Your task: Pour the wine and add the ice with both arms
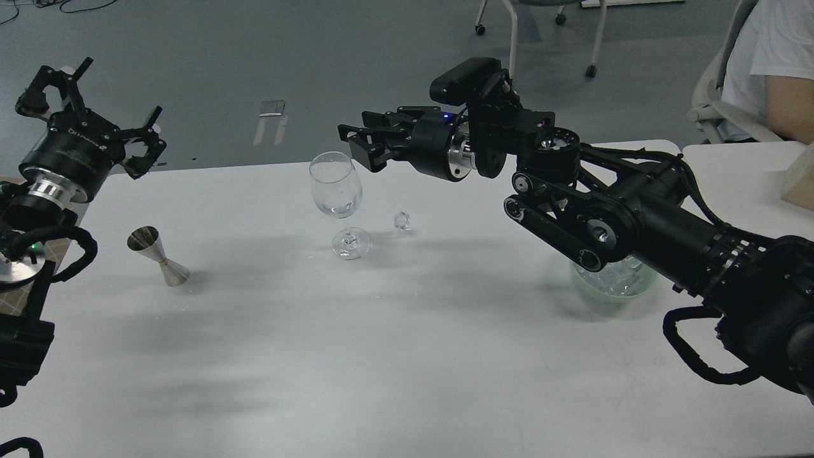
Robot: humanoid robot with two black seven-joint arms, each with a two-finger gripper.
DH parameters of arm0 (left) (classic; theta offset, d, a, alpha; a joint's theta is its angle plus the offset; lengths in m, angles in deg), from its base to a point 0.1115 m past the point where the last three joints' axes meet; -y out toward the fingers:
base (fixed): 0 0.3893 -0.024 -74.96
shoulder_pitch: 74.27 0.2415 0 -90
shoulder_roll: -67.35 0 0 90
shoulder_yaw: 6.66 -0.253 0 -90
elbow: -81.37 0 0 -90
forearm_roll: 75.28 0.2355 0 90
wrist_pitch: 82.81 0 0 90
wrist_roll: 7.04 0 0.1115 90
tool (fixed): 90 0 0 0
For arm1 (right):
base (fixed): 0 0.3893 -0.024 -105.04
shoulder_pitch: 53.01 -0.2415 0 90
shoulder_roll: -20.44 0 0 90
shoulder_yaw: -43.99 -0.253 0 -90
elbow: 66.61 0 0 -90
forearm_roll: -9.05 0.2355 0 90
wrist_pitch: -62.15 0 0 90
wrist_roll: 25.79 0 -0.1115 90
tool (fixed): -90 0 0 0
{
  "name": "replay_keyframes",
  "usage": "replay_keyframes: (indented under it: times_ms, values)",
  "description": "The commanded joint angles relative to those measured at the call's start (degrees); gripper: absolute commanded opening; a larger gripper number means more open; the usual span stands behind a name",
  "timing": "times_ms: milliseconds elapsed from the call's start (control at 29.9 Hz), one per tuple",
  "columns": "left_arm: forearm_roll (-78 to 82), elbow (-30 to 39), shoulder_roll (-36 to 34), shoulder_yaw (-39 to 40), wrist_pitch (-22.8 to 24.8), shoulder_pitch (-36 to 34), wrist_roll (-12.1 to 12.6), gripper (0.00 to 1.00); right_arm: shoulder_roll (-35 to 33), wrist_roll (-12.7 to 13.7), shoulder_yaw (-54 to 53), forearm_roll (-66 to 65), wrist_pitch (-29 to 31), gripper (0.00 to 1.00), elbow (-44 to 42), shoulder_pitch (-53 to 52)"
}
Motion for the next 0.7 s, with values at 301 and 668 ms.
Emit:
replay_keyframes:
  times_ms: [301,668]
  values:
    - [-0.03,0.00,-0.49,-0.17,-0.08,-0.25,0.09,0.98,0.00,0.18,-8.01,0.54,-3.35,0.85,1.97,-1.06]
    - [0.24,0.00,-0.32,-1.05,-0.08,-0.17,0.00,0.98,0.00,0.71,-28.32,23.73,-3.53,1.00,3.55,0.08]
